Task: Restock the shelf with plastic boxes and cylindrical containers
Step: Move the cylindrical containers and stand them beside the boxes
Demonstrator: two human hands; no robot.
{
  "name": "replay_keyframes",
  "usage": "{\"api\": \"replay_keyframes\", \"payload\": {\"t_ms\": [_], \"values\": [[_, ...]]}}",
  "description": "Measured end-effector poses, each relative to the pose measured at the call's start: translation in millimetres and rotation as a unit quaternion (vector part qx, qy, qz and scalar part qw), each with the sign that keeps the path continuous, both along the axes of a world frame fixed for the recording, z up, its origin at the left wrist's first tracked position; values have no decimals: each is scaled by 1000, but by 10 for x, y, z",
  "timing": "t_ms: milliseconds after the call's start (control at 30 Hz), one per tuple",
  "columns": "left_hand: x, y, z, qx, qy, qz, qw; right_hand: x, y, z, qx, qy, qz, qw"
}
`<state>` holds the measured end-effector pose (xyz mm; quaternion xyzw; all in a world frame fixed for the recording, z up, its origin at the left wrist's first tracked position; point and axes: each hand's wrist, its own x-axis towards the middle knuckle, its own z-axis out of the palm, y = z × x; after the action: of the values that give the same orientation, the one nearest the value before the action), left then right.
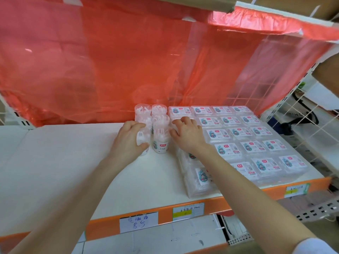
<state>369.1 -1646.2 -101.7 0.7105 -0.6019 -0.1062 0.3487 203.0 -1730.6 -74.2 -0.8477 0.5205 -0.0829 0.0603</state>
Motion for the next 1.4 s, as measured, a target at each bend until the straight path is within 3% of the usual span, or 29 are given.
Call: {"api": "replay_keyframes", "payload": {"t_ms": [333,633,1400], "values": [[-24,57,-172,-41,54,6,998,6,-9,-81,-16,-11,4,1000],[-18,64,-375,-5,62,27,998,-8,-27,-96,-18,-16,7,1000],[-40,-8,-470,-29,62,34,997,-6,-9,-85,-20,-16,4,1000]]}}
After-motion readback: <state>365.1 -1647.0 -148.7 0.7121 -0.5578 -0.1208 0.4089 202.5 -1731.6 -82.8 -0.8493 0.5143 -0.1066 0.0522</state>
